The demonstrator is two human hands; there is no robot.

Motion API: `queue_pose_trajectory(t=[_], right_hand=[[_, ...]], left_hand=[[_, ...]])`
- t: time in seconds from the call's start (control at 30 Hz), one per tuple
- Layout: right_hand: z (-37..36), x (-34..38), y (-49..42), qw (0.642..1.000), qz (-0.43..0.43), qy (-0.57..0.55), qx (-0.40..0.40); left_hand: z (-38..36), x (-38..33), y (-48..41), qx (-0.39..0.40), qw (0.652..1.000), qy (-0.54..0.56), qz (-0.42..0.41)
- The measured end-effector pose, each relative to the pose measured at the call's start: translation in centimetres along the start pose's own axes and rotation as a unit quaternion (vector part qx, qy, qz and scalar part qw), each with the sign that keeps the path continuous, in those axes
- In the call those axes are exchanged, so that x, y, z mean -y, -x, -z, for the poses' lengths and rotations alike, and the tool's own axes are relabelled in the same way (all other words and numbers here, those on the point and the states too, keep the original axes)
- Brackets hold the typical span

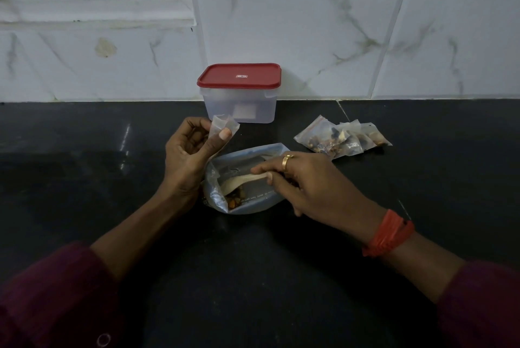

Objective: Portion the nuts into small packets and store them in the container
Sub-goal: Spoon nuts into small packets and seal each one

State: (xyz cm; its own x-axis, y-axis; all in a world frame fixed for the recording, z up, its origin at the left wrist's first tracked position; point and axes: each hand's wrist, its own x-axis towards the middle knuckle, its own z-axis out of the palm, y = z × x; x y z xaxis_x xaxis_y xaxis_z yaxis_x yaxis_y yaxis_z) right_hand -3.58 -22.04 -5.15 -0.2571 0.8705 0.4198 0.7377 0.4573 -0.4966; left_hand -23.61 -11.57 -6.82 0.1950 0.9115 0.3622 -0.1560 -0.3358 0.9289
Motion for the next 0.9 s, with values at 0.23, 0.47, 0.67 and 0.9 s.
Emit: queue_pose_trajectory(t=[0.23,0.47,0.67,0.9], right_hand=[[-0.7,-0.3,0.1,1.0,0.027,-0.006,0.013],[0.4,-1.9,-0.1,0.991,0.106,0.084,-0.007],[0.6,-2.4,0.0,0.992,0.052,0.084,-0.083],[0.5,-2.8,0.2,0.996,0.012,0.034,-0.08]], left_hand=[[-0.1,0.0,0.1,0.015,1.0,0.0,0.002],[-0.2,0.1,0.1,0.017,1.0,0.006,-0.002],[0.0,-0.4,0.2,0.059,0.997,-0.045,-0.037],[0.2,-0.5,0.2,0.066,0.993,-0.069,-0.063]])
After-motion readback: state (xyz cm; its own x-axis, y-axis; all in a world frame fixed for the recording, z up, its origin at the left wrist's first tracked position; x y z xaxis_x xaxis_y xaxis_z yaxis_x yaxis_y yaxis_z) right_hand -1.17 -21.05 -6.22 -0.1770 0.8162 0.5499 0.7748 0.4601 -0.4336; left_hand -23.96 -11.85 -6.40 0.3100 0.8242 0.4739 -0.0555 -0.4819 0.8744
